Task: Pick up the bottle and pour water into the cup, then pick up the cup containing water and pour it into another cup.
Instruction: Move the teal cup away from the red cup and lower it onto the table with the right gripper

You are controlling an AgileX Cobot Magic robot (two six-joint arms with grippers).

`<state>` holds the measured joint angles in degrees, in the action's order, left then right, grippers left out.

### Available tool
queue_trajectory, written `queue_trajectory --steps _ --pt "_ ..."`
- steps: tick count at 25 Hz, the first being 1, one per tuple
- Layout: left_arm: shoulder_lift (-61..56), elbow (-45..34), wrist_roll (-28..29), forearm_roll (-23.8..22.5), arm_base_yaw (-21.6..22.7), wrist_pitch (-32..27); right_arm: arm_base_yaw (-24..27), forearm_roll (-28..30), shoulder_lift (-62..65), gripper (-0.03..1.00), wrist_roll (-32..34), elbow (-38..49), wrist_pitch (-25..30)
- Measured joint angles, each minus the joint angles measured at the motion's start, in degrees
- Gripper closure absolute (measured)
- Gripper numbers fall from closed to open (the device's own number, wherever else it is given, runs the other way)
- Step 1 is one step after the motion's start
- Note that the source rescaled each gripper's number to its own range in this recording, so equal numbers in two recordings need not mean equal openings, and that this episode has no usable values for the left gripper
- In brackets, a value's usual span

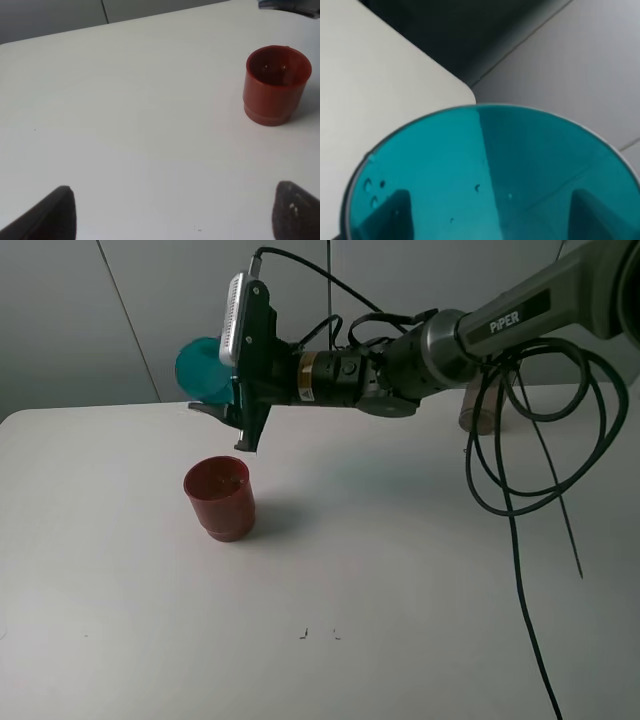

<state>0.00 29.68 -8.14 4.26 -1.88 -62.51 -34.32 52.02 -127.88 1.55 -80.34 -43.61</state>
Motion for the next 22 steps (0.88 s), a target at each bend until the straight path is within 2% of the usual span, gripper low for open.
queue_trajectory --steps 3,5,8,10,12,15,16,19,22 --pt "0.0 0.0 0.0 0.0 0.0 0.0 0.91 -6.41 -0.02 0.93 11.1 0.0 1.02" --pt "0.0 0.0 0.0 0.0 0.0 0.0 1.51 -10.82 -0.02 0.93 15.85 0.0 1.51" --pt "0.0 0.0 0.0 0.0 0.0 0.0 2.22 -17.97 -0.02 0.93 18.38 0.0 2.34" --pt "0.0 0.0 0.0 0.0 0.0 0.0 2.28 -24.72 -0.02 0.93 18.69 0.0 4.35" --pt "0.0 0.0 0.0 0.0 0.0 0.0 2.28 -32.14 -0.02 0.93 16.55 0.0 6.95" --pt "0.0 0.0 0.0 0.0 0.0 0.0 2.28 -44.12 -0.02 0.93 8.08 0.0 11.13" --pt "0.0 0.0 0.0 0.0 0.0 0.0 2.38 -46.26 -0.02 0.93 5.1 0.0 12.18" --pt "0.0 0.0 0.0 0.0 0.0 0.0 2.5 -48.66 -0.02 0.93 0.44 0.0 13.88" --pt "0.0 0.0 0.0 0.0 0.0 0.0 3.1 -49.39 -0.02 0.93 -0.7 0.0 14.56"
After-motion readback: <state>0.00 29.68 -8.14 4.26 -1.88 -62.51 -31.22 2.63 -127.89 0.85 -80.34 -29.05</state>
